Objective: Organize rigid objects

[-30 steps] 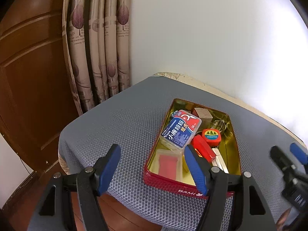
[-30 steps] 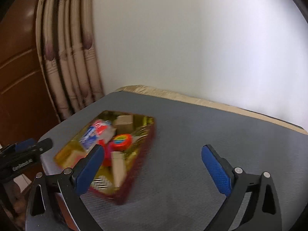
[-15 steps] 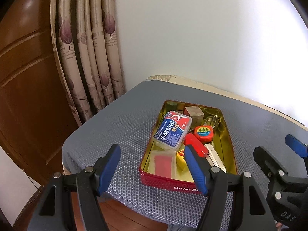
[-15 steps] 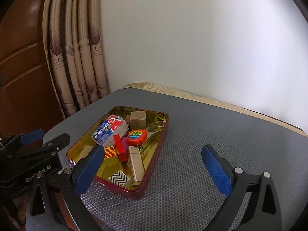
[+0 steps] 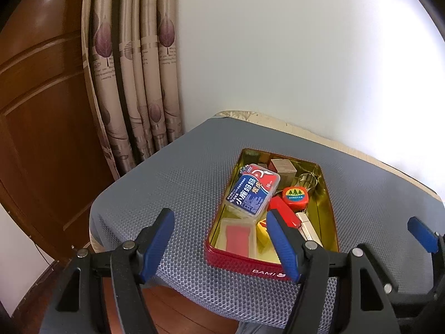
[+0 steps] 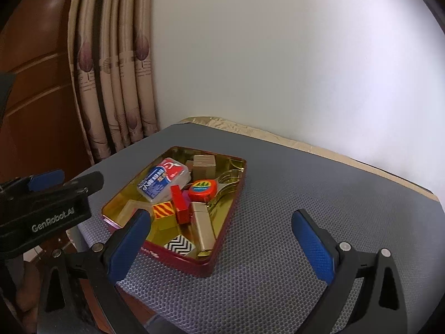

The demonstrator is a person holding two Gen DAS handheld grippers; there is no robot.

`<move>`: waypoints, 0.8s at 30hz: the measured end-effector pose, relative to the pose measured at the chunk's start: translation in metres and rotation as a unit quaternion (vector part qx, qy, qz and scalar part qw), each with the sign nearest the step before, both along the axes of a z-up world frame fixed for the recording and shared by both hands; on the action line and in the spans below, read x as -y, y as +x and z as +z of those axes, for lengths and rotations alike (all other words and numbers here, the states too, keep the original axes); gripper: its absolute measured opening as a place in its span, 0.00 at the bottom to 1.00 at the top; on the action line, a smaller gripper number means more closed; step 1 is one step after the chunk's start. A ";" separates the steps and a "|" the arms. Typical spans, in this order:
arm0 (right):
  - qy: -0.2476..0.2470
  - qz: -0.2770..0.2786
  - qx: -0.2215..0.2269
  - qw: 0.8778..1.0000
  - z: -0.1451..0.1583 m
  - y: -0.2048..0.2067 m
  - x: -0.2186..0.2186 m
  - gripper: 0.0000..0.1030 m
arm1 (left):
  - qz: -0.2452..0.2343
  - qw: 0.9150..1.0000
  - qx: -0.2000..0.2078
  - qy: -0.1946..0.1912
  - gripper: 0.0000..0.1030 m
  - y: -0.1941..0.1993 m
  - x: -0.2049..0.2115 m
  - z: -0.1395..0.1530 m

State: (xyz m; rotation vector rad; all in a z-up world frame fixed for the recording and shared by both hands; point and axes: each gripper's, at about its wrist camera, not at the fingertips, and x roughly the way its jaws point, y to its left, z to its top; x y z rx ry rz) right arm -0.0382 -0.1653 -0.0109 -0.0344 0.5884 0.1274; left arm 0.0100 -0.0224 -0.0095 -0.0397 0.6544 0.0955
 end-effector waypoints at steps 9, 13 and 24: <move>-0.006 0.001 0.016 1.000 0.006 -0.007 -0.007 0.98 | 0.006 1.000 0.003 -0.010 0.68 -0.004 -0.006 0.005; -0.009 0.005 0.020 1.000 0.008 -0.009 -0.010 0.99 | 0.009 1.000 0.004 -0.010 0.68 -0.005 -0.009 0.008; -0.004 0.006 0.024 1.000 0.015 -0.009 -0.014 0.99 | -0.005 0.999 0.011 -0.030 0.80 -0.011 -0.021 0.026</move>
